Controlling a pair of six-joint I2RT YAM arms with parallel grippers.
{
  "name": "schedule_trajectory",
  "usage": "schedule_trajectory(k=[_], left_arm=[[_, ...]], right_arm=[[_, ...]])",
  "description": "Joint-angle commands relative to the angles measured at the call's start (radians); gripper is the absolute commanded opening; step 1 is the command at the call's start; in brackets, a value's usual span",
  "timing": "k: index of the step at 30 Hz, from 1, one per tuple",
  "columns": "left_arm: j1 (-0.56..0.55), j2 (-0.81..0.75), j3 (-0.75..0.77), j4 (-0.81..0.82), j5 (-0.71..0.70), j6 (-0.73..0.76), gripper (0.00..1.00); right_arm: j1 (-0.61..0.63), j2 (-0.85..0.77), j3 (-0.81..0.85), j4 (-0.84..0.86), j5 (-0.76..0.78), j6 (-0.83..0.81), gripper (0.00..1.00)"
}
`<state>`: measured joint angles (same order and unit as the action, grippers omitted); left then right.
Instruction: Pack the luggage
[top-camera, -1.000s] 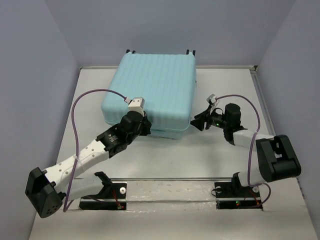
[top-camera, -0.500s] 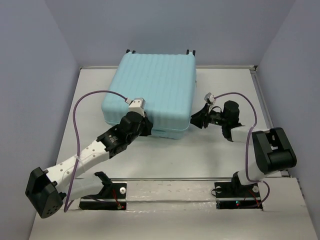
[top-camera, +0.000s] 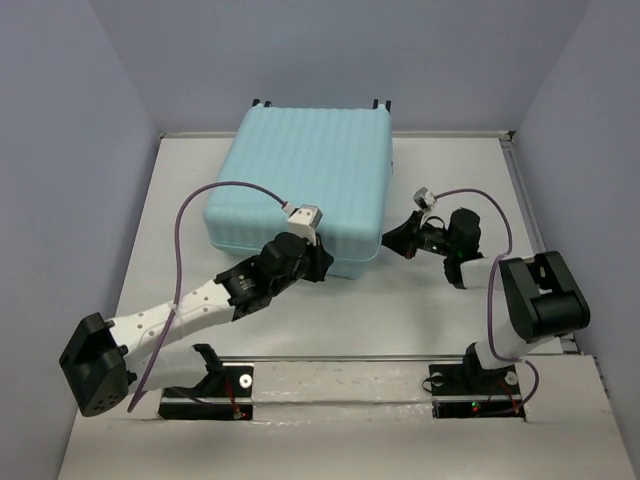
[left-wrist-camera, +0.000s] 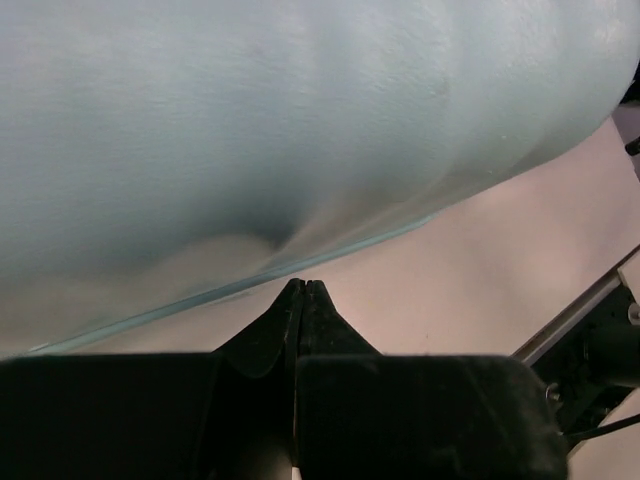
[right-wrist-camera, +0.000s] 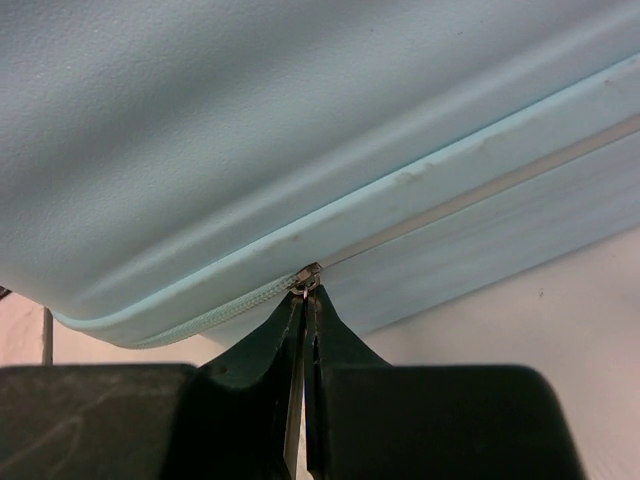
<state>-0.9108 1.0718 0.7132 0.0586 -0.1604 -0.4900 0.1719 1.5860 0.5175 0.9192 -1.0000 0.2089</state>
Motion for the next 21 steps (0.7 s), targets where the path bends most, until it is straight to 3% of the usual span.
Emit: schedule_trajectory(k=[1, 5, 11, 16, 21], left_arm=[[-0.053, 0.097, 0.060, 0.119, 0.021, 0.044, 0.06], [-0.056, 0.177, 0.141, 0.149, -0.014, 0.053, 0.06], [-0.034, 0.217, 0.241, 0.155, -0.090, 0.060, 0.06], [-0.011, 0.254, 0.281, 0.156, -0.077, 0.068, 0.06], [0.003, 0.273, 0.308, 0.168, -0.096, 0.073, 0.06]], right_arm=[[0.001, -0.066, -0.066, 0.112, 0.101, 0.052, 0.07], [0.023, -0.179, -0.149, 0.002, 0.208, 0.049, 0.07], [0.231, -0.391, -0.165, -0.354, 0.486, -0.023, 0.07], [0.400, -0.582, -0.188, -0.519, 0.636, 0.015, 0.07], [0.538, -0.711, -0.202, -0.647, 0.675, 0.110, 0.07]])
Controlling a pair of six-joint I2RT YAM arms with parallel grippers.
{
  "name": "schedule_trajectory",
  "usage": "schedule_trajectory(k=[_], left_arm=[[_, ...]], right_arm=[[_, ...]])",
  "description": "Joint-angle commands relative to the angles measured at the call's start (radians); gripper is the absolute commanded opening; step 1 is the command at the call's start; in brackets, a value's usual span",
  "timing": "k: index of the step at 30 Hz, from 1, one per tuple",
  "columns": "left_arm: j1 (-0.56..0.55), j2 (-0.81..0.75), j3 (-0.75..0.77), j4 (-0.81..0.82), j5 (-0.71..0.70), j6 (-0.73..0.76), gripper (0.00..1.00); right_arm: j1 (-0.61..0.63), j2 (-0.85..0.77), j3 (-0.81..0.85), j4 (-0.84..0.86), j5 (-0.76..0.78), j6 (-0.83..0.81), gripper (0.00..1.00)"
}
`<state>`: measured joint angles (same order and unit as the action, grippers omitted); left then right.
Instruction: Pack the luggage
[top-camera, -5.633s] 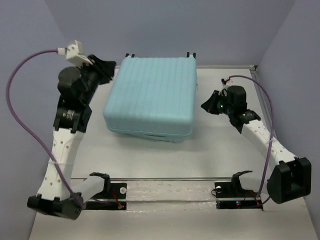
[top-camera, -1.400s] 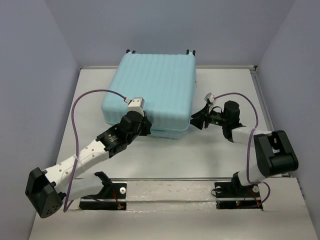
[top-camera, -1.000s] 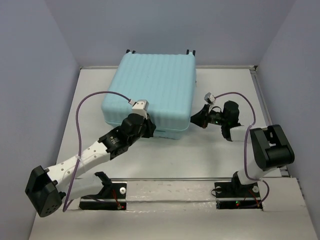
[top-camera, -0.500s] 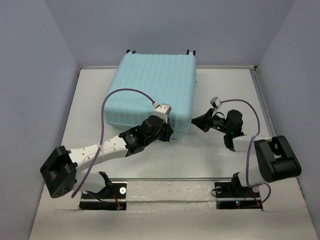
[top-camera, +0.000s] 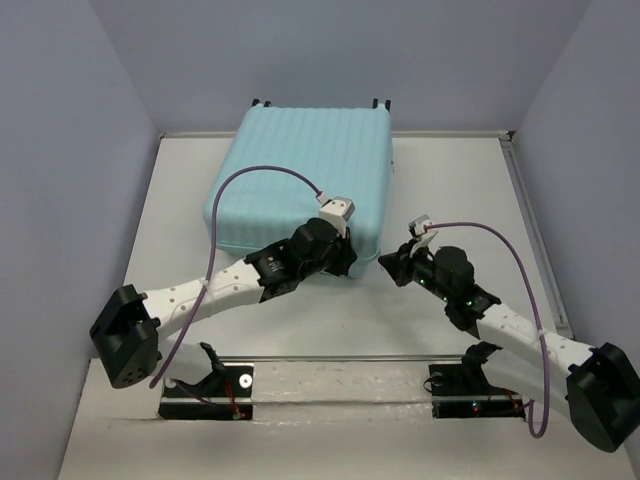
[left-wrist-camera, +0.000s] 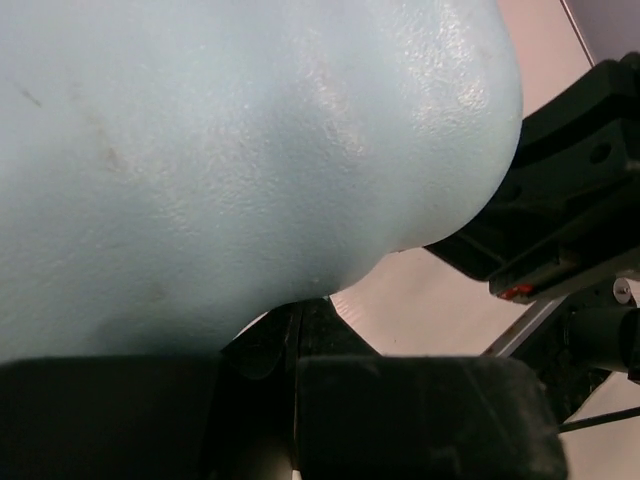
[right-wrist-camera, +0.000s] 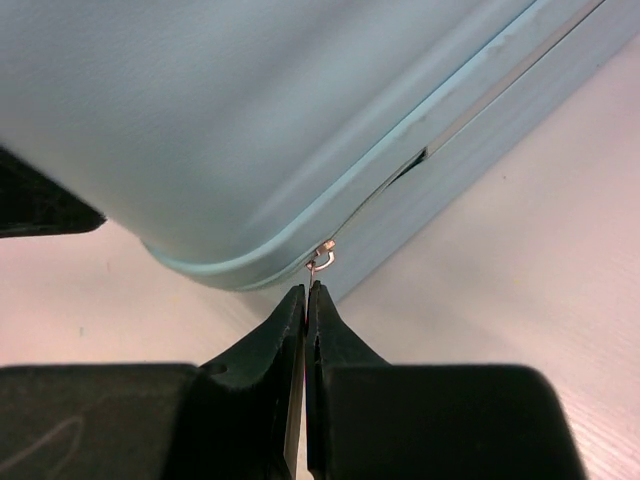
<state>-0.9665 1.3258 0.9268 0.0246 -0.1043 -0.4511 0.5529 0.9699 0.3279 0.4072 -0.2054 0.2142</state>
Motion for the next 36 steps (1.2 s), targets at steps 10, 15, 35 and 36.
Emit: schedule_trajectory(k=[10, 15, 35, 36], left_arm=[[0.112, 0.001, 0.112, 0.190, -0.158, 0.034, 0.06], [0.111, 0.042, 0.116, 0.219, -0.100, 0.005, 0.06], [0.301, -0.111, 0.339, -0.134, -0.198, 0.003, 0.19], [0.348, -0.143, 0.340, -0.167, -0.207, -0.004, 0.20]], right_arm=[[0.503, -0.091, 0.011, -0.223, 0.098, 0.243, 0.07], [0.516, 0.027, 0.055, -0.050, 0.276, 0.316, 0.07], [0.688, 0.477, 0.073, 0.550, 0.716, 0.438, 0.07], [0.688, 0.474, 0.071, 0.547, 0.718, 0.433, 0.07]])
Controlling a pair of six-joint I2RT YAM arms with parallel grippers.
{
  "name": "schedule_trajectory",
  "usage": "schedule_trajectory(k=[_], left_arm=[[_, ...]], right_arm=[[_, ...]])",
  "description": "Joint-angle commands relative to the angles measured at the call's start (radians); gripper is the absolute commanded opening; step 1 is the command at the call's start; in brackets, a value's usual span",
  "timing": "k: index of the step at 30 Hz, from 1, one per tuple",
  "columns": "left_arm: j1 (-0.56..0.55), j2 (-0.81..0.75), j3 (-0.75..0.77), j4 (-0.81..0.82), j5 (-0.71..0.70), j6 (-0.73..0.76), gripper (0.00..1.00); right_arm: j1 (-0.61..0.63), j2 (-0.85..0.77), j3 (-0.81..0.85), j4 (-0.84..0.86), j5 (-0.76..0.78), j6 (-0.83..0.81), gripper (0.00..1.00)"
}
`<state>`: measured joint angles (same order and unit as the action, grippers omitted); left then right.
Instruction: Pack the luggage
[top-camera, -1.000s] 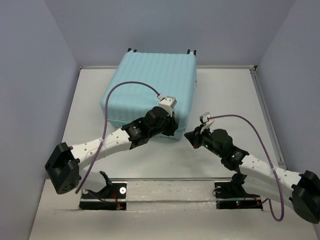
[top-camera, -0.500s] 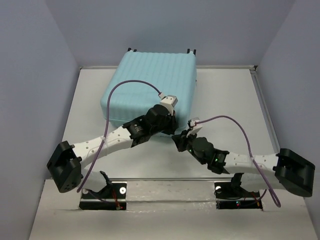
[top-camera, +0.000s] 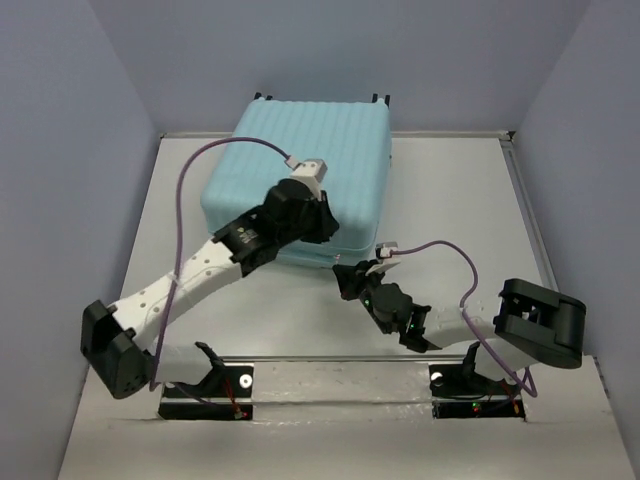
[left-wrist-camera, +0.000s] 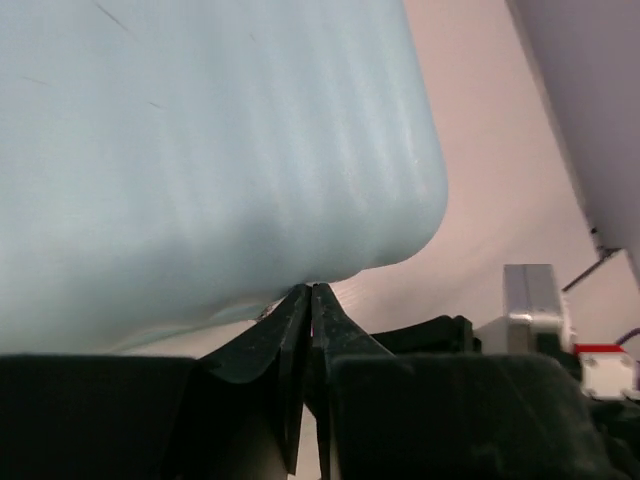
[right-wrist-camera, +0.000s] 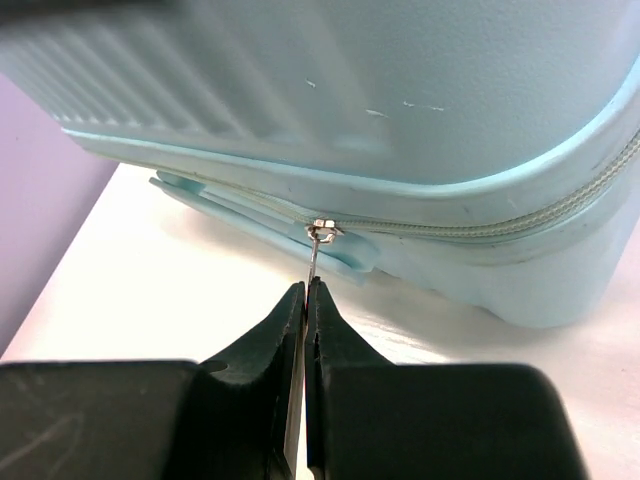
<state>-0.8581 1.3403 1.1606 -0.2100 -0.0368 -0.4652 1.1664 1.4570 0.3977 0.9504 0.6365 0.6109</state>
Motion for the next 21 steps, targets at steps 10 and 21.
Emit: schedule_trajectory(k=[10, 21], left_arm=[[1.078, -0.302, -0.123, 0.004, 0.119, -0.035, 0.25], [1.142, -0.057, -0.217, 0.172, 0.301, -0.150, 0.19]], right_arm=[[0.075, -0.107, 0.041, -0.169, -0.116, -0.046, 0.07], [0.075, -0.115, 0.084, -0.268, -0.127, -0.089, 0.07]])
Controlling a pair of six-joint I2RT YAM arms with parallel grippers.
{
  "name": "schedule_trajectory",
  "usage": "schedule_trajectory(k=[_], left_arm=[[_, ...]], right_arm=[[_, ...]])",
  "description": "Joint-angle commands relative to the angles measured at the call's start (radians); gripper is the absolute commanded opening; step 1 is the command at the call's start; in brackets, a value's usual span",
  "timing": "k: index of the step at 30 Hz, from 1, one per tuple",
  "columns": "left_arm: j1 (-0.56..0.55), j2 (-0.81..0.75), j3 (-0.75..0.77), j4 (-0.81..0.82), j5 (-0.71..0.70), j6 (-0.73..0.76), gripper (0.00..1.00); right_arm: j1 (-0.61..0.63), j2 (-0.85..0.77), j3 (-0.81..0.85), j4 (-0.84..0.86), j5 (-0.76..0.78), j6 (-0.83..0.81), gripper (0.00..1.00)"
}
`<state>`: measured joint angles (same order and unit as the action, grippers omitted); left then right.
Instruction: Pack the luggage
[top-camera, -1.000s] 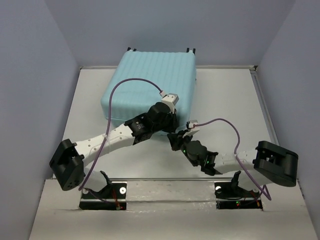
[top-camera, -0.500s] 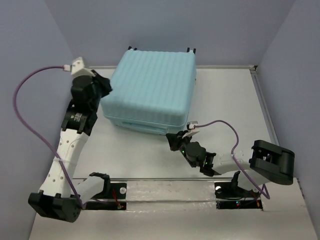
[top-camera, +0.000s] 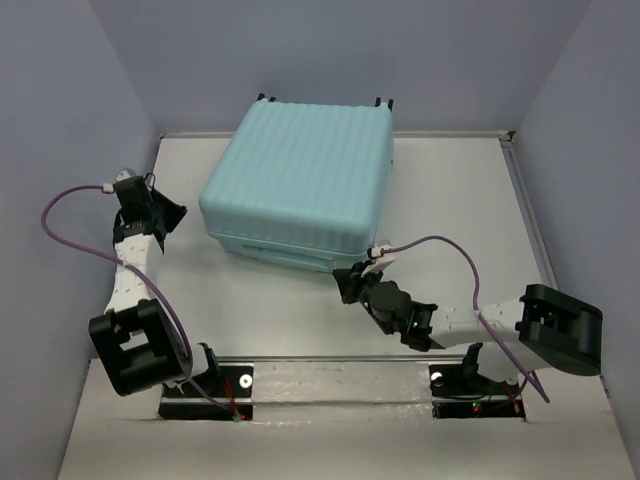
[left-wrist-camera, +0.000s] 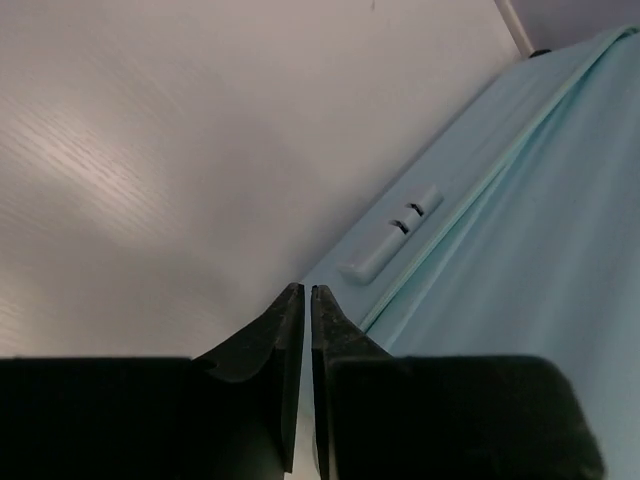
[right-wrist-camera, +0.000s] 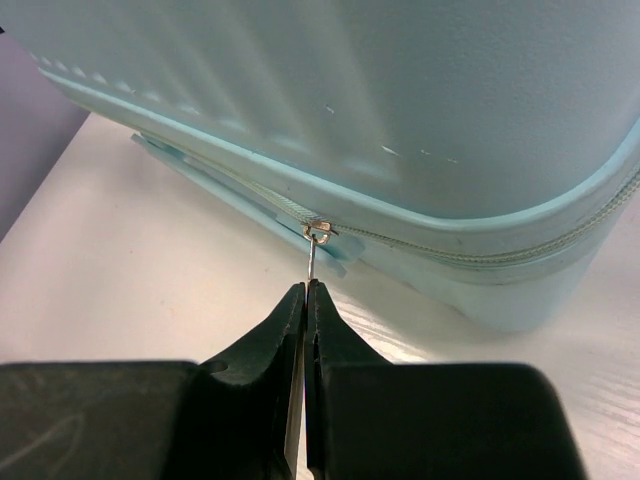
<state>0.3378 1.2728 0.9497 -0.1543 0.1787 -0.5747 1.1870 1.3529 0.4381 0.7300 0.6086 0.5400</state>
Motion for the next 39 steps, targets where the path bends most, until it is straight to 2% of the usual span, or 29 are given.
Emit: schedule_trajectory(k=[1, 6, 10, 15, 18, 22, 26, 29, 34, 35, 37, 39], left_arm=[[-0.074, 0.020, -0.012, 0.121, 0.078, -0.039, 0.19], [-0.184, 0.040, -0.064, 0.175, 0.079, -0.053, 0.16], [-0.319, -0.035, -0.132, 0.177, 0.070, -0.040, 0.14], [-0.364, -0.142, -0.242, 0.167, 0.122, -0.027, 0.14], [-0.372, -0.165, -0.269, 0.156, 0.137, -0.001, 0.14], [-0.370, -0.197, -0.252, 0.092, 0.081, 0.062, 0.13], [-0.365, -0.217, -0.250, 0.067, 0.062, 0.096, 0.13], [-0.317, -0.217, -0.230, 0.033, 0.097, 0.142, 0.13], [-0.307, -0.185, -0.236, 0.051, 0.136, 0.147, 0.13], [-0.303, -0.182, -0.244, 0.062, 0.146, 0.135, 0.13], [-0.296, -0.171, -0.249, 0.087, 0.180, 0.121, 0.13], [-0.295, -0.174, -0.241, 0.091, 0.173, 0.110, 0.13]], right_arm=[[0.054, 0.001, 0.051, -0.049, -0.102, -0.024, 0.07], [0.054, 0.072, 0.155, -0.078, -0.150, -0.060, 0.07], [0.054, 0.182, 0.330, -0.141, -0.284, -0.162, 0.07], [0.077, 0.342, 0.610, -0.267, -0.470, -0.247, 0.07], [0.106, 0.408, 0.714, -0.320, -0.562, -0.273, 0.07], [0.140, 0.558, 0.891, -0.327, -0.737, -0.290, 0.07], [0.152, 0.649, 0.982, -0.264, -0.783, -0.284, 0.07], [0.152, 0.672, 1.007, -0.239, -0.819, -0.288, 0.07], [0.152, 0.669, 0.993, -0.164, -0.960, -0.275, 0.07], [0.152, 0.661, 0.985, -0.159, -1.031, -0.278, 0.07], [0.152, 0.594, 0.939, -0.146, -1.041, -0.270, 0.07], [0.152, 0.519, 0.811, -0.167, -0.948, -0.241, 0.37]])
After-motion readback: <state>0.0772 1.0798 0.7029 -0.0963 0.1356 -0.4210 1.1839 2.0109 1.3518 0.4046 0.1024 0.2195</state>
